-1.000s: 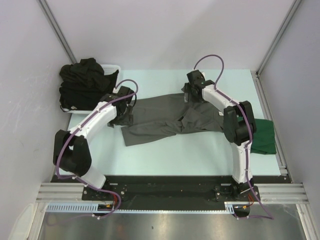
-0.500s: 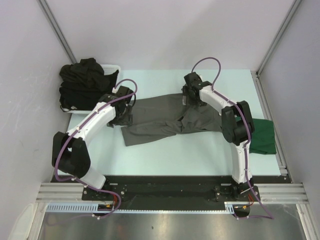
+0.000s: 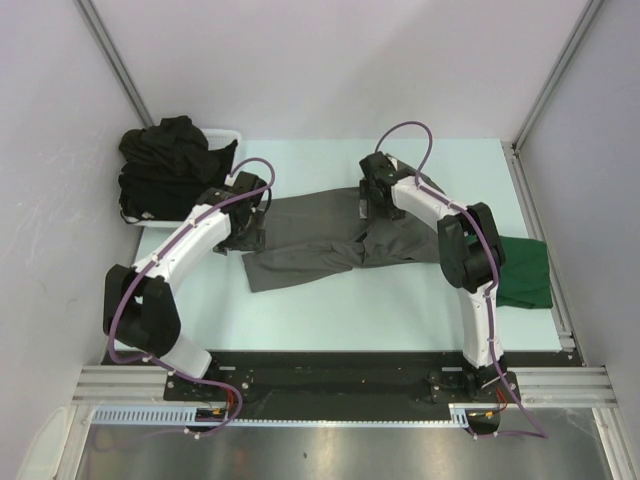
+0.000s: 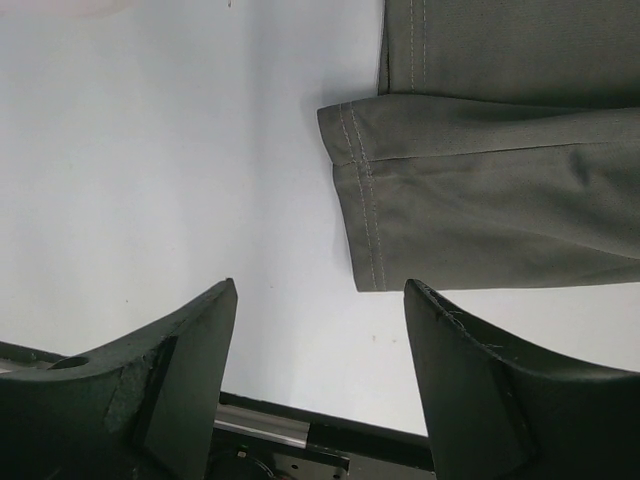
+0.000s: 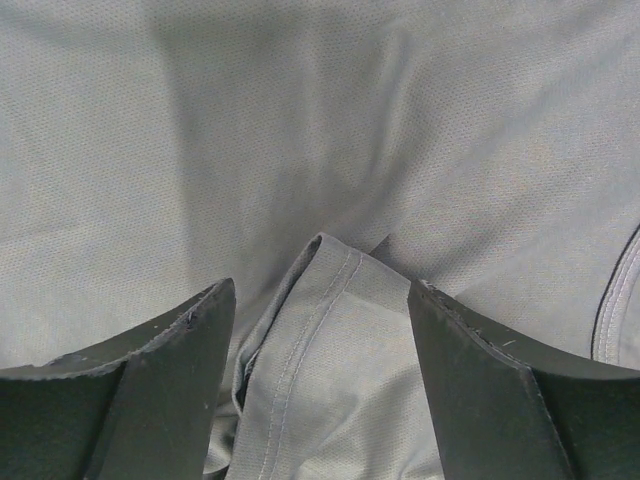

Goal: Fold and stack the t-shirts
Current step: Fold the flattened tshirt in 1/3 of the way

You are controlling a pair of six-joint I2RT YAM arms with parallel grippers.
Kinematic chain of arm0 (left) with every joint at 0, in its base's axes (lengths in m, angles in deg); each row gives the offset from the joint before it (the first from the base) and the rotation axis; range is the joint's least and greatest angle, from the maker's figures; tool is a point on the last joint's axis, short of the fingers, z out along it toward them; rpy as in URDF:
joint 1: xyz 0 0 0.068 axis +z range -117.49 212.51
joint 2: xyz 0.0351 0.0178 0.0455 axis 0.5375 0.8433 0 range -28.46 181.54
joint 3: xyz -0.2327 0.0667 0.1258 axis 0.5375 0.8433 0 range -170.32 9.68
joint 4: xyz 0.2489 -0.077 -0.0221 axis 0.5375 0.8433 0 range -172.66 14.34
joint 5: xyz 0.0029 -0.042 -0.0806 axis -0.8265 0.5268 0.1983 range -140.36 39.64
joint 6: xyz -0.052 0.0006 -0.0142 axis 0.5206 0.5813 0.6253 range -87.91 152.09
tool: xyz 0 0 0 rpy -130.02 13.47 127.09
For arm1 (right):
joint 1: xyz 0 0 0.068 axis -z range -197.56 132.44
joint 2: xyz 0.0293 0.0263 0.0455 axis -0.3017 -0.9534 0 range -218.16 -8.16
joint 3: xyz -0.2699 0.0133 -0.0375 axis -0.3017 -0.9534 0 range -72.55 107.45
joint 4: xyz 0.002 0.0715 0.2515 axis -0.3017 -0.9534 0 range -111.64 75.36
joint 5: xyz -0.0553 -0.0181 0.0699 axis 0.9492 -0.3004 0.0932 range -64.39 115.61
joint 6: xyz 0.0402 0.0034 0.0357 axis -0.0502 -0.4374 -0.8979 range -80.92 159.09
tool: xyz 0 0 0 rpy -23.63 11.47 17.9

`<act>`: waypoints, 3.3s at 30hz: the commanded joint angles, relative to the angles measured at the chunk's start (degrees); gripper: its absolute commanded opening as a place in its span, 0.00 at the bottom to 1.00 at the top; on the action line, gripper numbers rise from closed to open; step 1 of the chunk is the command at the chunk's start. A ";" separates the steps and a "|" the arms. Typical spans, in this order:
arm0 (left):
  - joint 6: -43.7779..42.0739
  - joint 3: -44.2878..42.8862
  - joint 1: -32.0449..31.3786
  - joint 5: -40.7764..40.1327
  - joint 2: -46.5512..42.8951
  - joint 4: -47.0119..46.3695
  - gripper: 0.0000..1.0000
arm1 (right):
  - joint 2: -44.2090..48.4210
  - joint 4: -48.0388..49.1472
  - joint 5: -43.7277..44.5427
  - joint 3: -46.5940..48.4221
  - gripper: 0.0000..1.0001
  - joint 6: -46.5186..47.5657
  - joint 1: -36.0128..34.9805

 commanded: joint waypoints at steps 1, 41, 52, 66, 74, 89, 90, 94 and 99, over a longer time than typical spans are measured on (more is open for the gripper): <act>-1.08 0.60 0.34 0.70 -2.38 -0.62 0.73 | 2.04 0.08 0.82 -0.79 0.74 -0.30 -0.15; -0.64 1.39 0.34 2.55 -2.99 -0.97 0.72 | 5.55 -0.53 0.90 -1.23 0.00 1.81 2.93; -1.25 0.34 0.25 3.43 -1.76 -1.32 0.71 | 9.25 -1.06 3.45 -2.19 0.00 3.83 7.67; -2.13 -0.37 0.25 3.87 -0.97 -1.23 0.71 | 11.27 -0.89 5.12 -4.13 0.00 5.94 14.70; -2.05 -0.02 0.08 4.04 -0.88 -1.32 0.70 | 11.62 -0.27 5.65 -4.13 0.00 7.08 16.20; -1.43 0.86 -0.36 4.31 -1.50 -1.23 0.70 | 9.78 0.70 6.01 -2.90 0.00 9.46 20.15; -1.34 0.86 -0.45 4.31 -1.41 -1.23 0.70 | 9.60 0.70 5.92 -2.81 0.00 9.46 20.24; -1.08 0.51 -0.89 4.22 -1.15 -0.97 0.70 | 7.58 0.43 4.69 -1.32 0.00 9.28 20.24; -0.81 0.07 -1.15 4.04 -1.06 -0.62 0.70 | 4.86 -0.79 4.07 0.61 0.01 8.67 20.15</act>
